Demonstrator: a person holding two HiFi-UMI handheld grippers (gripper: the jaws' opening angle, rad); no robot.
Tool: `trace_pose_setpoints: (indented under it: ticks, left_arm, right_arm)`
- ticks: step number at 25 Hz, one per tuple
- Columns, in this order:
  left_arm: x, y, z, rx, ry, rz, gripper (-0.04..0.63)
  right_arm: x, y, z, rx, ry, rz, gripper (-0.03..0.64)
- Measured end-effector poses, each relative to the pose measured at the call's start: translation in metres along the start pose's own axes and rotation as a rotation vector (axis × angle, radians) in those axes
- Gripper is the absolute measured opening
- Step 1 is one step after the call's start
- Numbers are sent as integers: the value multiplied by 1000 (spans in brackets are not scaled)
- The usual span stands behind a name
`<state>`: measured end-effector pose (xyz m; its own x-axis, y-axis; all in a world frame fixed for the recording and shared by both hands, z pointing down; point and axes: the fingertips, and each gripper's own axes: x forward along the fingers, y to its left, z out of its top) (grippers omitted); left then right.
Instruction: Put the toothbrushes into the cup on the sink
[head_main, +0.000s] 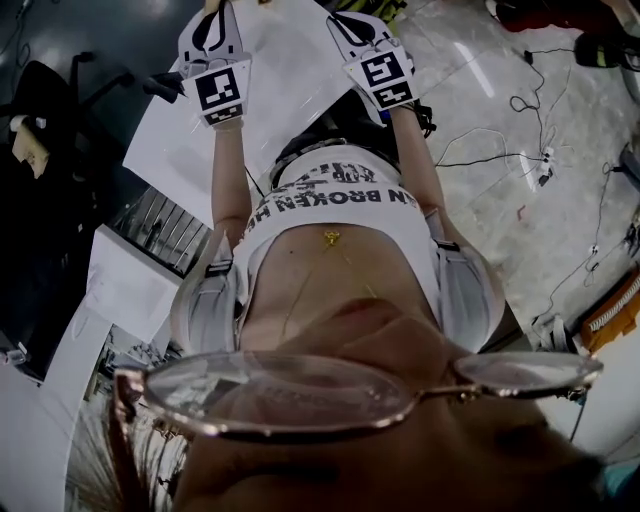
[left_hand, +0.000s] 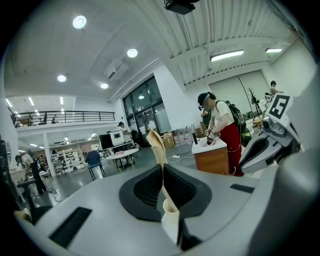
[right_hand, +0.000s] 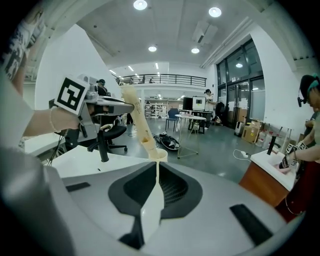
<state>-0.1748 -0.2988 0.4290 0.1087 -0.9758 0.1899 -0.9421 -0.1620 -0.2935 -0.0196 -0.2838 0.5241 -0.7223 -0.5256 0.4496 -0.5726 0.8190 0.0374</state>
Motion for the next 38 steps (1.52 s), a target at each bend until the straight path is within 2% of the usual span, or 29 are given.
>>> trace_pose_setpoints:
  ticks: [10,30,38]
  left_arm:
    - [41,-16,-36,29,32,-32,20]
    - [74,-42,-113,2,212,-149,20]
    - [76,-45,-118,-32,212,-184,23]
  right_arm:
    - [-14,-17,-18,55,23,-48,35]
    - [-17,-24,-26,80,41,-79,35]
    - [-14,-23,-25,75,46,-78,35]
